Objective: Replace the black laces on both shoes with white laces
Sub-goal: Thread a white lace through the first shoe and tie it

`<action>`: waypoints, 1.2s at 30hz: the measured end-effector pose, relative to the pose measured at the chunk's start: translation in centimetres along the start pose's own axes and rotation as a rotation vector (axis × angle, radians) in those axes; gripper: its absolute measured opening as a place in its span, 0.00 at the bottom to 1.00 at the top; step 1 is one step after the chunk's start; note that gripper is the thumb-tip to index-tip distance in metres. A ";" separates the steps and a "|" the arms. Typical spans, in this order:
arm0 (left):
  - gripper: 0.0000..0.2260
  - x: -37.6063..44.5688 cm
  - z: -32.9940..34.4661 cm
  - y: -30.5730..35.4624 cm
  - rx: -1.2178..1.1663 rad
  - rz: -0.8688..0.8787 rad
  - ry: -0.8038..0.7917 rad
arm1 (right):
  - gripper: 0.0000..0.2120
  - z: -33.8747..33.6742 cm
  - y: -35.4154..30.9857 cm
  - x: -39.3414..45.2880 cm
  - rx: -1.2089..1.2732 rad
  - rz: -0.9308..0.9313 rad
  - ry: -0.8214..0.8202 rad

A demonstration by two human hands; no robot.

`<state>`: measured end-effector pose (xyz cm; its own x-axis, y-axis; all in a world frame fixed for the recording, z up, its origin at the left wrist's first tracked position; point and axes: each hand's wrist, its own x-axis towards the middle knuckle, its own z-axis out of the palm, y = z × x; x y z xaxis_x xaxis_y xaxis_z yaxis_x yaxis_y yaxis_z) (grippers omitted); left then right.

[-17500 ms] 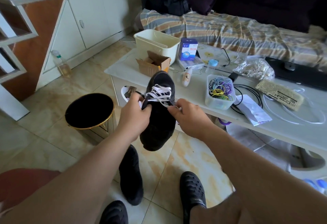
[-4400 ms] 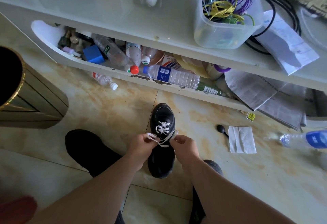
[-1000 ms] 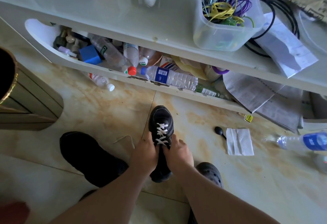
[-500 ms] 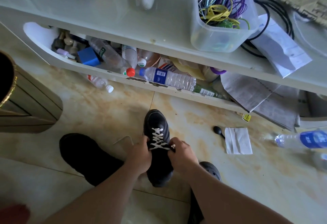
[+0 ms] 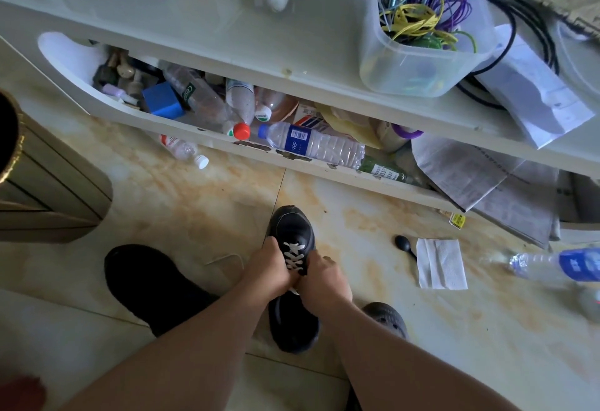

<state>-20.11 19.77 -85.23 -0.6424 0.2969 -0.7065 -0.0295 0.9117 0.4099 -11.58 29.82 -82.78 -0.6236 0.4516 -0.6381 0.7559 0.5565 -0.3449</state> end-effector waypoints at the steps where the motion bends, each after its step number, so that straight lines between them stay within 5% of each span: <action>1: 0.22 0.3 -0.1 0.1 0.050 0.015 -0.012 | 0.11 0.1 0.1 0.0 -0.016 -0.018 0.018; 5: 0.13 -0.1 -0.4 -0.3 0.235 0.116 0.082 | 0.08 0.3 -0.4 -0.1 0.002 -0.080 0.031; 10: 0.15 -1.2 0.2 -1.4 0.218 0.088 0.177 | 0.14 0.5 -0.3 -0.6 0.009 -0.114 0.030; 17: 0.17 -1.0 -0.7 -2.3 0.064 0.234 0.075 | 0.21 -0.8 0.5 0.6 0.013 -0.078 -0.134; 25: 0.12 -2.2 0.9 -3.1 -0.050 0.193 0.087 | 0.16 0.7 -0.8 0.4 -0.026 -0.013 -0.023; 36: 0.04 -2.2 -2.3 -2.9 0.073 0.396 -0.046 | 0.07 -0.7 1.5 0.7 0.400 0.030 -0.171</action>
<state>-20.37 15.77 -83.52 -0.5585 0.6400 -0.5277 0.2691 0.7415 0.6146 -11.01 31.48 -83.26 -0.5838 0.3230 -0.7449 0.8117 0.2160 -0.5426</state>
